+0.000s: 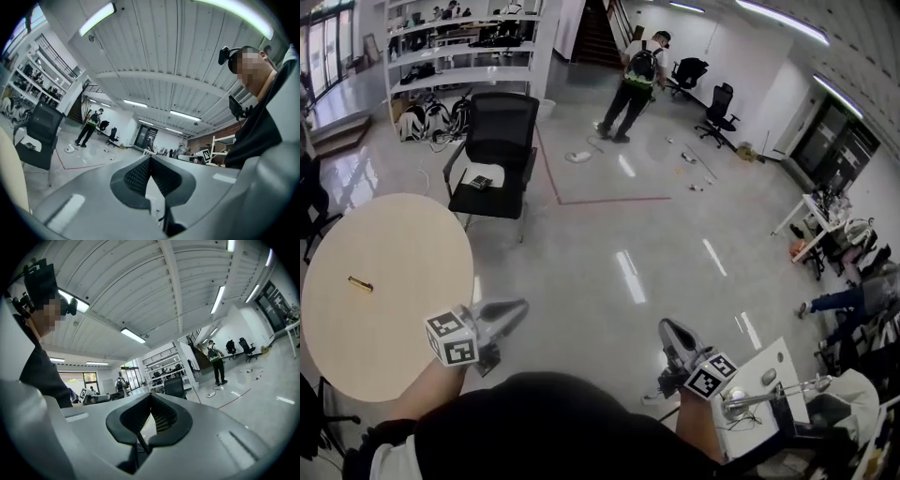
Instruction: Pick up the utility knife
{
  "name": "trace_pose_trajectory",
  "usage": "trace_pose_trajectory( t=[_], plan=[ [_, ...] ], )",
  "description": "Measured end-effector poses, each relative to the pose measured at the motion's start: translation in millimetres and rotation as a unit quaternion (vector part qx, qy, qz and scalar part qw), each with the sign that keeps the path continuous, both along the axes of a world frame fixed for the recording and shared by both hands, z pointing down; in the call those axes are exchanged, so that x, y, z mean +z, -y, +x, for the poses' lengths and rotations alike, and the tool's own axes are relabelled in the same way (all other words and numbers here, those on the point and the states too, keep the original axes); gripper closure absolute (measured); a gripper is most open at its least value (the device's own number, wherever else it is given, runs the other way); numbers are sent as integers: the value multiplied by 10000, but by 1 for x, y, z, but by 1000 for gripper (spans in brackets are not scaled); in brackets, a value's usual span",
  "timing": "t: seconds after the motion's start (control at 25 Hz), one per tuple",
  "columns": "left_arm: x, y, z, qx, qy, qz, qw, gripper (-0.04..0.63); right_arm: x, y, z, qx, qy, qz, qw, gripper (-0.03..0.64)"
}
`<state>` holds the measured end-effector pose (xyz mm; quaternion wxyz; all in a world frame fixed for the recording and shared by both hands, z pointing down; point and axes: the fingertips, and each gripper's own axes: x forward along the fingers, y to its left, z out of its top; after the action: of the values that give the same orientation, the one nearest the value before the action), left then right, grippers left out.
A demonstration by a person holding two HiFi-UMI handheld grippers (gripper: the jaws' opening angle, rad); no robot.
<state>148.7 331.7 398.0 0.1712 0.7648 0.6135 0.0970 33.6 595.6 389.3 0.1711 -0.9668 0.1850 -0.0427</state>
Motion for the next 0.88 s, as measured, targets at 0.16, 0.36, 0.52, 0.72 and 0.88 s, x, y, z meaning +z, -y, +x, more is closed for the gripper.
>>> trace_pose_trajectory(
  t=[0.16, 0.36, 0.52, 0.72, 0.88],
  plan=[
    [-18, -49, 31, -450, -67, -40, 9990, 595, -20, -62, 66, -483, -96, -46, 9988, 601],
    [-32, -109, 72, -845, -48, -122, 9963, 595, -33, -123, 129, -911, -288, -71, 9954, 601],
    [-26, -141, 87, -878, -37, 15, 9961, 595, -22, -146, 160, -1131, -189, 70, 9934, 601],
    [-15, -139, 125, -1155, 85, 22, 9933, 595, -10, -162, 198, -1173, -41, 164, 9930, 601],
    [-4, -144, 160, -1097, 124, -2, 9939, 595, -2, -160, 233, -1215, 48, 26, 9926, 601]
  ],
)
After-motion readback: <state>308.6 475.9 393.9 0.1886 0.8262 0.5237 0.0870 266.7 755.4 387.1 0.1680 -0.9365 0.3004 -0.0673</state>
